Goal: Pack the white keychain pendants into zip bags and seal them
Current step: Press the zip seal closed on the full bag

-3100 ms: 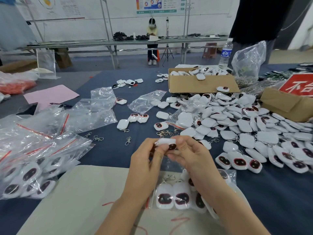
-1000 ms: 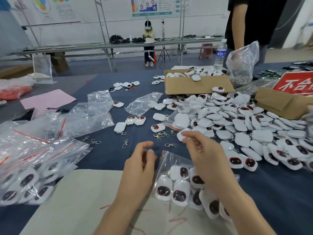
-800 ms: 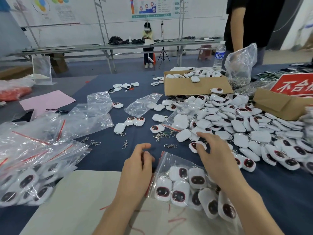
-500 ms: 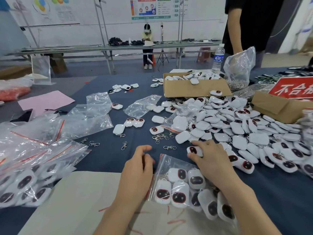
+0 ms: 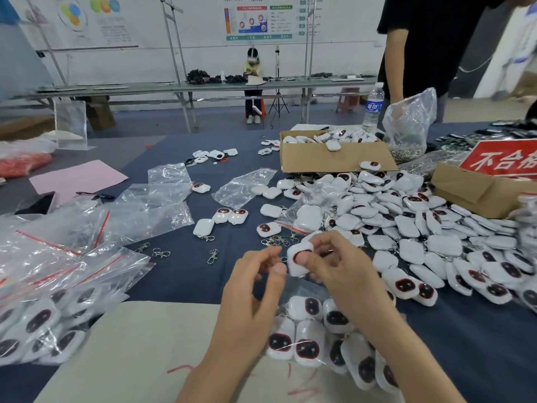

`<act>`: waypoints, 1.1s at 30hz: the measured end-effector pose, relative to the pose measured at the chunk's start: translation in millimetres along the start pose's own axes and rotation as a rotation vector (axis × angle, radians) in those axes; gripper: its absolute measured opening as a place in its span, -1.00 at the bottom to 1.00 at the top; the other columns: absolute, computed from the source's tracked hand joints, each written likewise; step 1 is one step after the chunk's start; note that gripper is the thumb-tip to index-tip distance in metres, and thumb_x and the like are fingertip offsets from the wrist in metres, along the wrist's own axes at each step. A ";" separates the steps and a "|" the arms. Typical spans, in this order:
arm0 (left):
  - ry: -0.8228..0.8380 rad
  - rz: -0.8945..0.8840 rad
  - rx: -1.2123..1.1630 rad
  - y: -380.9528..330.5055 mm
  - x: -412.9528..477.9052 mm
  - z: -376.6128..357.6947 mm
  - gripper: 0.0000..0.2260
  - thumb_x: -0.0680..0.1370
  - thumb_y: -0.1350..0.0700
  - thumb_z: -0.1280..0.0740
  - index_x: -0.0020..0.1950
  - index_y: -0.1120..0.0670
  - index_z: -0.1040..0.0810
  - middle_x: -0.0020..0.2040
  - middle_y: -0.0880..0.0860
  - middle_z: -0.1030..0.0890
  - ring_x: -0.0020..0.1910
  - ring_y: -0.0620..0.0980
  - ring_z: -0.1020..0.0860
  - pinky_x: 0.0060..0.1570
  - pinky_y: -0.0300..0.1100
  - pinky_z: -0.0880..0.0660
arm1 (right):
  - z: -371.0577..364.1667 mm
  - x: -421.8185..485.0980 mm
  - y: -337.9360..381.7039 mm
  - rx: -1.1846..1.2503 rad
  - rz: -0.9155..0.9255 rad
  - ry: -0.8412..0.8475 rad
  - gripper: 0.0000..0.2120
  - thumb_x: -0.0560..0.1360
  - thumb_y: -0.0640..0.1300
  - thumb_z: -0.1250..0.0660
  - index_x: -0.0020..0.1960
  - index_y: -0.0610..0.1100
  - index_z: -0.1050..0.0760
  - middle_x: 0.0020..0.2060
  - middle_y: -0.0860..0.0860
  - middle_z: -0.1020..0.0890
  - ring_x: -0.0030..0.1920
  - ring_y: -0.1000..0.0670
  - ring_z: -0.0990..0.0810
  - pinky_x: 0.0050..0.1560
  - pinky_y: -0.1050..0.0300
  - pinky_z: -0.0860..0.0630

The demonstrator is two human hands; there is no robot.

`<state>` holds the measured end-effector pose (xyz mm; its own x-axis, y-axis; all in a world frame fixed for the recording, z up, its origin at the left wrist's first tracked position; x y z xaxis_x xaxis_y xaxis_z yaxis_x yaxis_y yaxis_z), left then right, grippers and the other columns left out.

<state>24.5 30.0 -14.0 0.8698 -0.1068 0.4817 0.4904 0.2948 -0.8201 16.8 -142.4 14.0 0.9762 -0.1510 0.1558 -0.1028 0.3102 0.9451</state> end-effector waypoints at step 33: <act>0.078 0.251 -0.304 0.4 6.6 0.7 -0.87 0.65 0.07 -0.33 -0.04 -0.04 -0.67 -0.21 -0.06 -0.68 -0.28 -0.24 -0.56 -0.26 -0.42 -0.46 | -20.6 1.6 -12.2 0.208 -0.089 0.154 -0.86 0.58 -0.12 -0.38 0.09 -0.14 -0.63 -0.41 0.01 -0.65 -0.38 0.11 -0.58 -0.27 0.32 -0.53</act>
<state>30.4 30.1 -10.9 0.9605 -0.1424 0.2392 0.2454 0.0273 -0.9690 23.5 -127.0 -3.2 0.9990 -0.0194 0.0391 -0.0370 0.1002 0.9943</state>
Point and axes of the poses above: each hand's wrist, its own x-axis towards the middle knuckle, its own z-axis out of the back of the hand, y = z × x, the point moved 3 cm from there along x, towards the middle knuckle
